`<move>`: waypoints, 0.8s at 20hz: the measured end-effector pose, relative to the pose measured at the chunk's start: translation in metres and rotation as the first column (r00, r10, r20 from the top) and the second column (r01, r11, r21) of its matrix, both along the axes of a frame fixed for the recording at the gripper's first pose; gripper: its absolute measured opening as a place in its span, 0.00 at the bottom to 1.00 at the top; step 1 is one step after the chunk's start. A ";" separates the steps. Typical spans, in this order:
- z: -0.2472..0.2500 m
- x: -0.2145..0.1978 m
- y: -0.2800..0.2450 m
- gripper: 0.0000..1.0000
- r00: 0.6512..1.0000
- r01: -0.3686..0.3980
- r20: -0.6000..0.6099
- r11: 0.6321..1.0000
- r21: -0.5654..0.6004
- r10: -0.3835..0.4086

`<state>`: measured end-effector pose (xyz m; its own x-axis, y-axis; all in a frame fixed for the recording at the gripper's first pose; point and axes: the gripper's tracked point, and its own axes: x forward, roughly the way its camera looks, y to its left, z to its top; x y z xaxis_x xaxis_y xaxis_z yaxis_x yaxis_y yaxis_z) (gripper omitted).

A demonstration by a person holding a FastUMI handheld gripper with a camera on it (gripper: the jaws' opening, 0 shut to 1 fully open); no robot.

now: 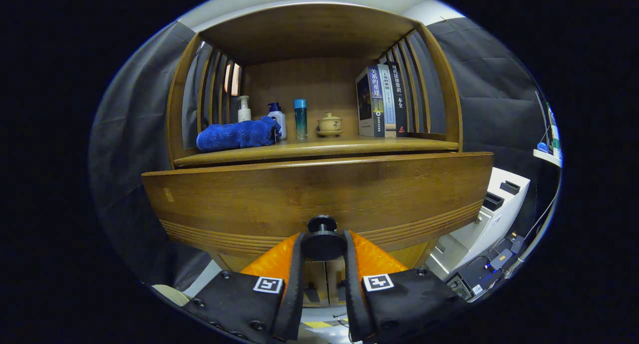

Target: Pull open the drawer, take out the items inside it, and place them on the countertop above the cabinet.

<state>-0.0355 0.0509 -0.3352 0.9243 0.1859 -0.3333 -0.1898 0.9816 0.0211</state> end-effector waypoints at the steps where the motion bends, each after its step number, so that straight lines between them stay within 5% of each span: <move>1: 0.000 -0.005 -0.001 0.45 1.000 0.000 -0.002 1.000 0.000 0.000; 3: -0.002 -0.014 -0.003 0.45 1.000 0.001 -0.006 1.000 0.006 -0.001; 6: -0.016 -0.030 -0.008 0.23 0.999 0.015 -0.028 1.000 0.011 -0.014; 7: -0.047 -0.050 -0.039 0.16 0.981 0.118 -0.144 0.990 -0.079 -0.128; 8: -0.075 -0.073 -0.044 0.08 0.976 0.085 -0.195 0.994 -0.066 -0.097; 12: -0.042 -0.071 -0.062 0.08 0.985 0.161 -0.073 0.985 0.067 -0.156; 15: -0.013 -0.065 -0.057 0.08 0.991 0.134 -0.038 0.988 0.074 -0.131; 16: -0.005 -0.062 -0.050 0.17 0.993 0.120 -0.033 0.989 0.086 -0.118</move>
